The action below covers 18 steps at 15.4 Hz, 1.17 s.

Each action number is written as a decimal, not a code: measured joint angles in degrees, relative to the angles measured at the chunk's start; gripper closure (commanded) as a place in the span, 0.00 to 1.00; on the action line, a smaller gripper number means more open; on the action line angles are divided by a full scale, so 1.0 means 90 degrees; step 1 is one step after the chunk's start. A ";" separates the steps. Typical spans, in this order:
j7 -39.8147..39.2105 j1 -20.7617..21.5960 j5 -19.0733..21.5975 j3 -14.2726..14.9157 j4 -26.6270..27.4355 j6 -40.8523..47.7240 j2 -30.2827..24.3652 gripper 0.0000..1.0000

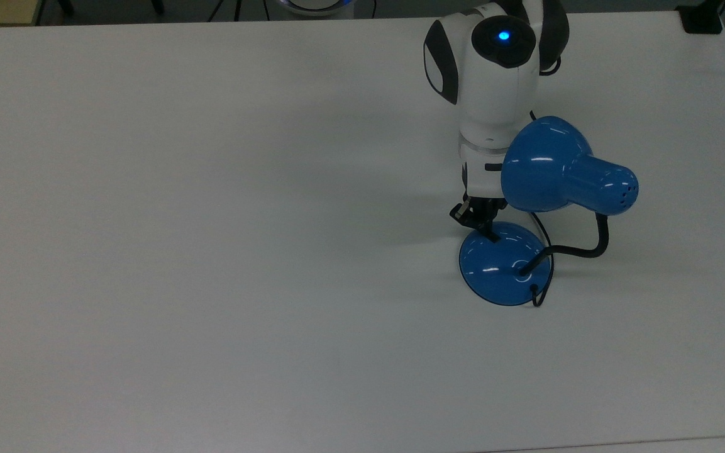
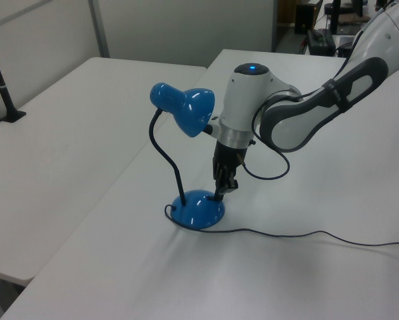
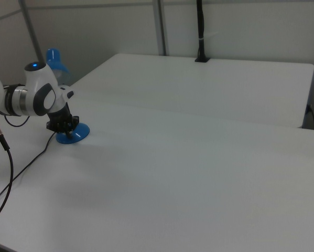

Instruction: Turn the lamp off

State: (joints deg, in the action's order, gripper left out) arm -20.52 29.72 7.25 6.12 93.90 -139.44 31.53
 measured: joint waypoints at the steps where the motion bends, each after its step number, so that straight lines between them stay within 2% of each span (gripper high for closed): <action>1: 0.0000 0.0000 0.0000 0.0000 0.0001 0.0001 -0.0003 1.00; 4: 0.0415 -0.0013 0.0003 0.0003 0.0052 0.0217 -0.0244 1.00; 7: 0.0819 -0.0240 0.0000 0.0049 0.0105 0.2036 -0.1141 1.00; 9: 0.0834 -0.0712 -0.0005 0.0066 0.0146 0.3395 -0.1958 1.00; 12: 0.0964 -0.1453 -0.0011 0.0080 0.0202 0.4408 -0.2748 1.00; 13: 0.1074 -0.1745 -0.0011 0.0070 0.0226 0.4607 -0.2949 0.85; 15: 0.1298 -0.2429 -0.0015 -0.0077 0.0289 0.4838 -0.3256 0.23; 16: 0.1343 -0.2975 -0.0085 -0.0263 0.0317 0.4974 -0.3400 0.00; 18: 0.1362 -0.3545 -0.0508 -0.0560 0.0316 0.5148 -0.3506 0.00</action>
State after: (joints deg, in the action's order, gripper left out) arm -8.26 -2.19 2.67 1.08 96.75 -93.11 -0.03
